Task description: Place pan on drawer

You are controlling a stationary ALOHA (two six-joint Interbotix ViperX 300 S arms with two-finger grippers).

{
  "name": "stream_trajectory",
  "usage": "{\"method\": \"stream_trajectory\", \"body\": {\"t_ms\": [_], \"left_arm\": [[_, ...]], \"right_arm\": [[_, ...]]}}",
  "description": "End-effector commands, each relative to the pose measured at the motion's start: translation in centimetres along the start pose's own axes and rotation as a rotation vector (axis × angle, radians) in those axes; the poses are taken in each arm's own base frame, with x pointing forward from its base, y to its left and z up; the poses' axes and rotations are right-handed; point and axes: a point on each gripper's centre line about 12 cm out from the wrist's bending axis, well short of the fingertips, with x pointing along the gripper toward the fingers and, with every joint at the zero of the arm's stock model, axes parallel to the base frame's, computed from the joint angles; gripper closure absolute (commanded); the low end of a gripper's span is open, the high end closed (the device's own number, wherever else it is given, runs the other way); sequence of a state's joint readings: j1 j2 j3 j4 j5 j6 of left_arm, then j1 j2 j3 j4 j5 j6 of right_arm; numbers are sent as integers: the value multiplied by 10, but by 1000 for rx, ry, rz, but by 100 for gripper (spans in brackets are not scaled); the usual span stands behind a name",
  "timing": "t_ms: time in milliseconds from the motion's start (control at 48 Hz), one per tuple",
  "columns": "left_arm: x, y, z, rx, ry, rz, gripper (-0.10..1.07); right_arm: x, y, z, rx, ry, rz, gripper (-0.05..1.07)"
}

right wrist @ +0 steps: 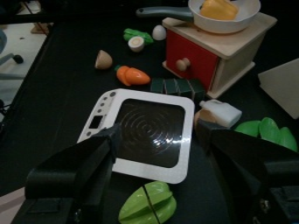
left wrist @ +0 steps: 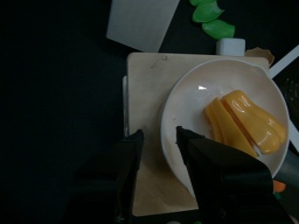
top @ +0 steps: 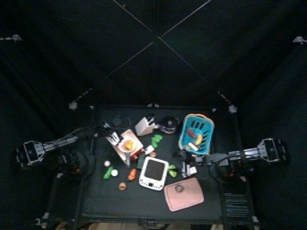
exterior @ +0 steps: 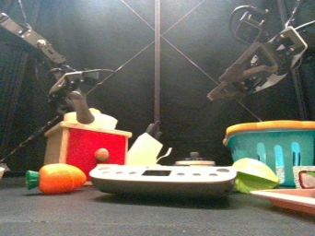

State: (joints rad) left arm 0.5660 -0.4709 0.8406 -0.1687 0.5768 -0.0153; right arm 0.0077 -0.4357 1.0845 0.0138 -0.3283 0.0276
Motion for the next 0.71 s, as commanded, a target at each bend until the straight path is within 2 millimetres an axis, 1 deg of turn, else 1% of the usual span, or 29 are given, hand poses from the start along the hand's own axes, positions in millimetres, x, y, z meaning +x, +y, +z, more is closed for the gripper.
{"method": "stream_trajectory", "body": {"t_ms": [0,188,250,417,479,583,688], "left_arm": [[-17,-2,11,10,-69,-5,21],[-34,-5,13,16,-135,-16,21],[-35,-5,11,17,-139,-19,21],[-28,-11,-1,45,-112,-35,21],[-28,-18,-4,67,-118,-53,21],[-33,-34,-8,118,-164,-102,21],[-40,-52,-15,180,-229,-166,21]], "right_arm": [[1,0,11,1,-37,0,4],[1,0,12,0,-38,-1,4],[1,-1,13,0,-40,-2,4],[2,-2,12,1,-37,-5,4],[3,-2,12,8,-34,-7,4],[5,-3,18,43,-45,-17,4],[8,-5,22,138,-29,-38,4]]}}
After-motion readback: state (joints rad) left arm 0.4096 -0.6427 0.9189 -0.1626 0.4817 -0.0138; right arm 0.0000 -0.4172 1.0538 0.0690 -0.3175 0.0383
